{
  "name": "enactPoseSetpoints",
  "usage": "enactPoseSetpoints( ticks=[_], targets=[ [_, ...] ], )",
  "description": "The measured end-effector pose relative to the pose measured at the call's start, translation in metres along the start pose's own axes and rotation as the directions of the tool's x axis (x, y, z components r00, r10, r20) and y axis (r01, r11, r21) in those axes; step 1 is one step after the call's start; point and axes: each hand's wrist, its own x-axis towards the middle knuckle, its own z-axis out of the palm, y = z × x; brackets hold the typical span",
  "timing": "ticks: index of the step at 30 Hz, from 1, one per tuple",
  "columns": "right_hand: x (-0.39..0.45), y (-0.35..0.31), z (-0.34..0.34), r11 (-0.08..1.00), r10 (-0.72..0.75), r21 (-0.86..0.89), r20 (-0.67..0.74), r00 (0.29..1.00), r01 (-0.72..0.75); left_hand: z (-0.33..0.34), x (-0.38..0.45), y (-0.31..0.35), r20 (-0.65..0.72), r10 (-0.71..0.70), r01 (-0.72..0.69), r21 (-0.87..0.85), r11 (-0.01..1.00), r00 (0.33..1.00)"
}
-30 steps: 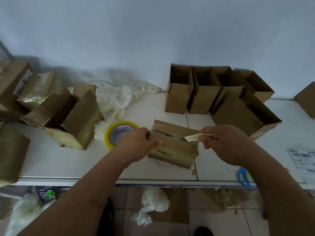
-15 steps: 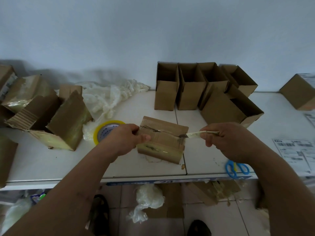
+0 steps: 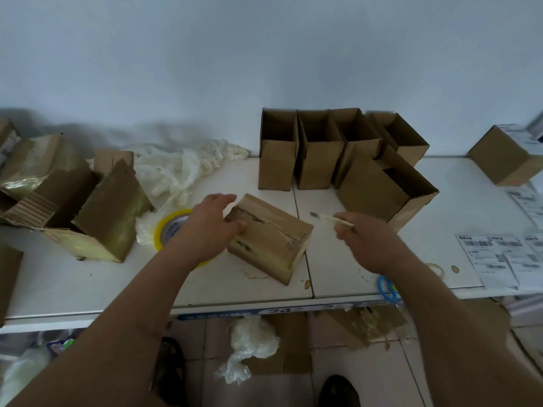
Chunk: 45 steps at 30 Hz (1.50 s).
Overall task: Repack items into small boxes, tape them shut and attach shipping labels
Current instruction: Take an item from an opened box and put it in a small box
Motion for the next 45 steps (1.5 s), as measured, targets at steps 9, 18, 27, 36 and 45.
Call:
enactPoseSetpoints(
  ticks=[9, 18, 27, 36, 45],
  targets=[
    [0.022, 0.03, 0.051, 0.987, 0.122, -0.126, 0.157, 0.98, -0.103, 0.009, -0.004, -0.004, 0.181, 0.199, -0.227, 0.153, 0.962, 0.963],
    [0.019, -0.007, 0.026, 0.977, -0.011, 0.211, -0.068, 0.998, 0.025, 0.006, -0.008, 0.002, 0.175, 0.251, -0.289, 0.245, 0.926, 0.952],
    [0.016, -0.042, 0.03, 0.964, -0.191, 0.205, 0.089, 0.978, 0.169, 0.002, -0.004, 0.007, 0.272, 0.209, -0.299, 0.354, 0.886, 0.939],
    [0.02, -0.046, 0.027, 0.952, -0.09, 0.299, 0.061, 0.994, 0.068, 0.002, -0.003, 0.005, 0.165, 0.341, -0.372, 0.222, 0.901, 0.925],
    [0.028, -0.058, 0.032, 0.986, -0.103, 0.13, -0.016, 0.995, 0.104, -0.008, -0.012, -0.003, 0.105, 0.208, -0.208, -0.016, 0.978, 0.972]
  ],
)
